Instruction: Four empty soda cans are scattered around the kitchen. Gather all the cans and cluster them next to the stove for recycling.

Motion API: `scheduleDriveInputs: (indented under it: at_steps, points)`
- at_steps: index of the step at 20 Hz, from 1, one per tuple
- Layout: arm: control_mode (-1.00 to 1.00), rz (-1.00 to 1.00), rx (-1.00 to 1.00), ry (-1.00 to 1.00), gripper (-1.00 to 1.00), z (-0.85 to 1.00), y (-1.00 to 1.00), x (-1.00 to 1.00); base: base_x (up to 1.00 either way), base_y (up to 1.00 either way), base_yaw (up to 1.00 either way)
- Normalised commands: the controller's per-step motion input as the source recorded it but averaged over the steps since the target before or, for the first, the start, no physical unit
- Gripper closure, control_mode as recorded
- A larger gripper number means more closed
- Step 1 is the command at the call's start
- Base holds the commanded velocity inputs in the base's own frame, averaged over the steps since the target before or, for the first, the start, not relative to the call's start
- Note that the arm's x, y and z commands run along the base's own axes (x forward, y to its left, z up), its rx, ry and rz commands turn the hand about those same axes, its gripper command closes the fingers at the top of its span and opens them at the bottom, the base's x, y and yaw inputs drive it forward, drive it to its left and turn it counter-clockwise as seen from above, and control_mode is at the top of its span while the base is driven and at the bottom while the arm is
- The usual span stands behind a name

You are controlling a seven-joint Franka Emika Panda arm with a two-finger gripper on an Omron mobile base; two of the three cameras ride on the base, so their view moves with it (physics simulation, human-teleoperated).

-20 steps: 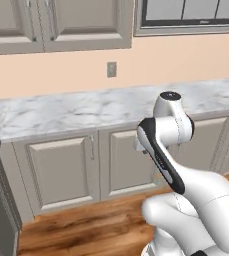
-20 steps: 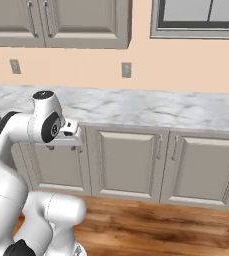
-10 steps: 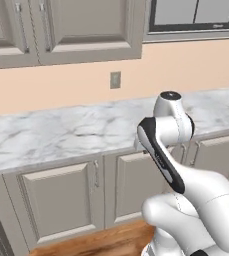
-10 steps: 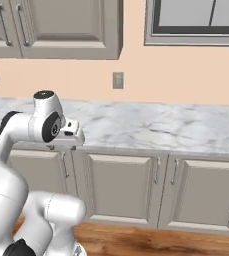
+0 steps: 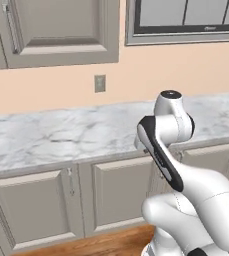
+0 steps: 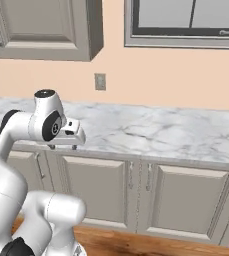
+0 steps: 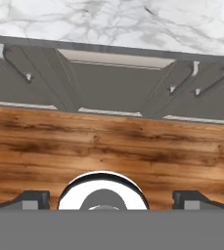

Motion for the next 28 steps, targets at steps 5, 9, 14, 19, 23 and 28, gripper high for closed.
scheduleDriveInputs:
  at_steps: [5, 9, 14, 19, 23, 28]
  points:
    - [1.00, 0.00, 0.00, 0.00, -1.00, 0.00, 0.00, 0.00, 0.00, -0.84, 0.09]
    - [1.00, 0.00, 0.00, 0.00, -1.00, 0.00, 0.00, 0.00, -0.01, -0.88, 0.03]
    - [1.00, 0.00, 0.00, 0.00, -1.00, 0.00, 0.00, 0.00, -0.07, -0.86, 0.00]
    - [1.00, 0.00, 0.00, 0.00, -1.00, 0.00, 0.00, 0.00, -0.01, -0.91, 0.00]
    - [1.00, 0.00, 0.00, 0.00, -1.00, 0.00, 0.00, 0.00, 0.00, -0.90, 0.00]
    - [1.00, 0.00, 0.00, 0.00, -1.00, 0.00, 0.00, 0.00, 0.00, -0.87, 0.00]
